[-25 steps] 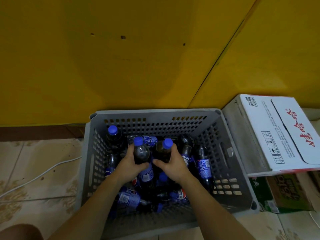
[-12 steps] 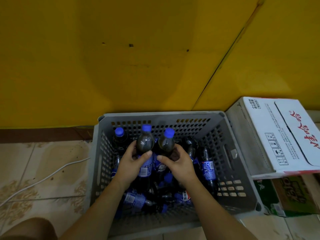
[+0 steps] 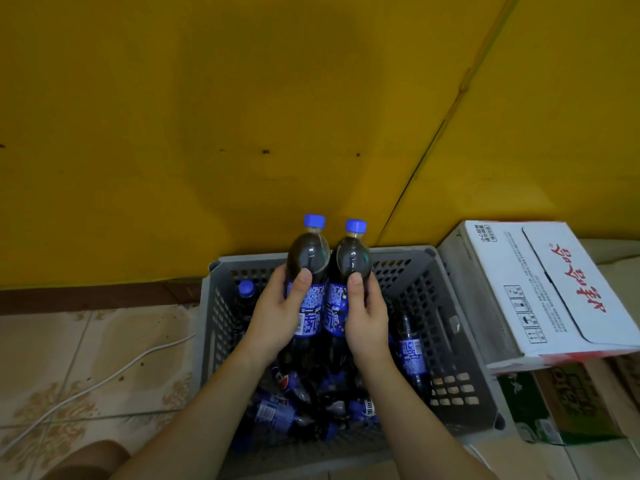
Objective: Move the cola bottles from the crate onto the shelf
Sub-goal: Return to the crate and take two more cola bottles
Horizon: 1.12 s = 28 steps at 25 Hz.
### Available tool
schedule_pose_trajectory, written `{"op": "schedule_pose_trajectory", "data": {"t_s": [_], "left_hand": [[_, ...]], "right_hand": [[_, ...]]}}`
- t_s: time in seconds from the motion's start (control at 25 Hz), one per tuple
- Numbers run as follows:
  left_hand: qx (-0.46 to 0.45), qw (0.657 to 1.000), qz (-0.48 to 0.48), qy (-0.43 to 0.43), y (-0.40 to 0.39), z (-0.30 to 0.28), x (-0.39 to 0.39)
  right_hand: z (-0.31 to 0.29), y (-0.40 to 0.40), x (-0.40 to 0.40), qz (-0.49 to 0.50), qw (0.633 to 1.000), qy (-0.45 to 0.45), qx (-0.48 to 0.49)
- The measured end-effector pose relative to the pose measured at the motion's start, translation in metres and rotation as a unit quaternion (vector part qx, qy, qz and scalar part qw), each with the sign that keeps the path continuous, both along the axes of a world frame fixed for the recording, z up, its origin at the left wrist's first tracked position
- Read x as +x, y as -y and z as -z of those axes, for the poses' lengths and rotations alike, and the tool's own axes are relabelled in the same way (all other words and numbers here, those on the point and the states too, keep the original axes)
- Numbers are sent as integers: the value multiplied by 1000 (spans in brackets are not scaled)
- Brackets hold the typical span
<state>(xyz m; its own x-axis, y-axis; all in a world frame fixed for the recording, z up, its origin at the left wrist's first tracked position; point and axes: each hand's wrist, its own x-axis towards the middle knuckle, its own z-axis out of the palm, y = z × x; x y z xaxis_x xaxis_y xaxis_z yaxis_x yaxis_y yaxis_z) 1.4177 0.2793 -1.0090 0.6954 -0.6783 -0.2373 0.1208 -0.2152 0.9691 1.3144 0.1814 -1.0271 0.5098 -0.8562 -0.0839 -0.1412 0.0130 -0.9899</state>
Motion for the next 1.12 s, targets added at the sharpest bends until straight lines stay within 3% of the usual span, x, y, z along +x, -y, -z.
{"op": "schedule_pose_trajectory", "data": {"t_s": [0.32, 0.68, 0.92, 1.12], "left_hand": [[-2, 1000, 3, 25, -3, -150, -11], [-48, 997, -28, 54, -20, -421, -23], [-74, 997, -2, 16, -44, -581, -35], [-84, 990, -10, 115, -65, -667, -37]], "right_hand": [[-149, -12, -14, 28, 999, -18, -27], [-425, -21, -23, 10, 999, 3, -36], [-585, -45, -37, -9, 999, 5, -45], [-674, -63, -39, -7, 997, 30, -65]]}}
